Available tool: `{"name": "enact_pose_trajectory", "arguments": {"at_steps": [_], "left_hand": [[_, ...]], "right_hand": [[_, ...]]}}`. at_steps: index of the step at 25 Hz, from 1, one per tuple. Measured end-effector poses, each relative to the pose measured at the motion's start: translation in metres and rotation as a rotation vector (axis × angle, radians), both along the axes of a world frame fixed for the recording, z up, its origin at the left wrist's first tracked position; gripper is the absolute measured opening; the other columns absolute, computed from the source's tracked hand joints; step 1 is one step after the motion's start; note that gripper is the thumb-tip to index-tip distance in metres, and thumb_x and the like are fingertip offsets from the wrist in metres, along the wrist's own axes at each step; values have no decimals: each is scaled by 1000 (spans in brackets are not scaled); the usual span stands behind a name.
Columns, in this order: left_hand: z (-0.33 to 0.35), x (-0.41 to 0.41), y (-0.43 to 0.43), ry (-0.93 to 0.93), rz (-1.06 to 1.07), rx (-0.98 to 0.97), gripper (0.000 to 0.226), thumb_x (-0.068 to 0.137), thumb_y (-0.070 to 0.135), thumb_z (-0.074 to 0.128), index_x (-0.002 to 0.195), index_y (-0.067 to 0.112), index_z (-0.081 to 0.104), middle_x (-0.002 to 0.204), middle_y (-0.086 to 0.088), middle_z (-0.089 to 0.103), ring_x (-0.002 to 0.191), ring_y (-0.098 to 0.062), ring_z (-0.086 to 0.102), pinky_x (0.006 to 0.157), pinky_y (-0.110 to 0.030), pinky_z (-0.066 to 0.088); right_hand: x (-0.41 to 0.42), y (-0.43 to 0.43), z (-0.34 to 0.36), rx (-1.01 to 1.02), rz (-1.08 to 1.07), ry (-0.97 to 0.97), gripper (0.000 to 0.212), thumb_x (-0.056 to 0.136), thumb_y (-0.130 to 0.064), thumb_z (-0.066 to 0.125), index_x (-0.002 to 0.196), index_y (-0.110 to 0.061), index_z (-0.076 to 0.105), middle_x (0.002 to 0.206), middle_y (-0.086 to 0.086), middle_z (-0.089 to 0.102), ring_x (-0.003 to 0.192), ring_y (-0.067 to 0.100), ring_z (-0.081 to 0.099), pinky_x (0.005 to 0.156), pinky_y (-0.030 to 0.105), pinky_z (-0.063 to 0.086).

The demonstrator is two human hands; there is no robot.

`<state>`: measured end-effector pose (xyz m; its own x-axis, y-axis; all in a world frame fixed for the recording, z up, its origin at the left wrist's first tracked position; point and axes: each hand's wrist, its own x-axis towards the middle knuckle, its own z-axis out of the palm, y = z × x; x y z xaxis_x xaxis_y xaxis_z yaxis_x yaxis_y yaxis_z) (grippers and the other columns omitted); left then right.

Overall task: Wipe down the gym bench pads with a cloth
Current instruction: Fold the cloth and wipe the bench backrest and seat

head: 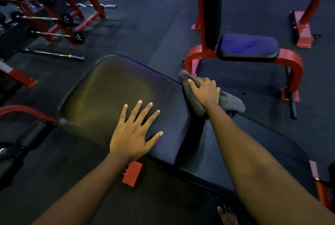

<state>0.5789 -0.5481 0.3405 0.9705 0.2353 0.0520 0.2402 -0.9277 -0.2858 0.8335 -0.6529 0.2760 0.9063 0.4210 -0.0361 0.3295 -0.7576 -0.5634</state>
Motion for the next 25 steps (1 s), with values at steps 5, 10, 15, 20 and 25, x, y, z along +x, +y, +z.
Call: {"name": "enact_pose_trajectory", "arguments": {"at_steps": [5,10,15,20,25], "left_hand": [[3,0,-1,22,25,-27,72,89,65,5,139,28,41,147,-2,40,139,-26,30,112,-51,13],[6,1,-26,-98,64,-227,70,86,64,17,139,26,40,149,1,36,143,-21,22,116,-48,2],[-18,22,-90,-88,25,-408,72,83,62,9,144,29,27,154,4,24,145,-14,8,117,-42,-5],[-42,50,-108,29,-84,-339,81,86,70,3,144,21,30,150,0,35,142,-18,23,116,-43,0],[-58,52,-110,197,-197,-129,74,90,64,7,138,19,42,145,-8,42,137,-30,34,107,-54,17]], "right_hand": [[-82,-36,-3,161,-45,-203,61,73,-55,42,132,-40,47,126,4,56,109,33,50,89,45,40],[-189,-92,-12,179,-1,-188,64,73,-51,44,136,-44,37,134,0,50,116,28,46,92,45,39],[-213,-142,-39,111,40,-209,69,73,-49,46,139,-44,29,138,-4,47,122,17,33,92,48,39],[-149,-154,-56,142,-117,-65,63,72,-50,37,135,-48,37,142,-6,43,128,21,36,99,49,27],[-45,-173,-79,72,-358,14,66,67,-58,32,132,-48,42,140,-5,44,128,23,35,102,49,26]]}}
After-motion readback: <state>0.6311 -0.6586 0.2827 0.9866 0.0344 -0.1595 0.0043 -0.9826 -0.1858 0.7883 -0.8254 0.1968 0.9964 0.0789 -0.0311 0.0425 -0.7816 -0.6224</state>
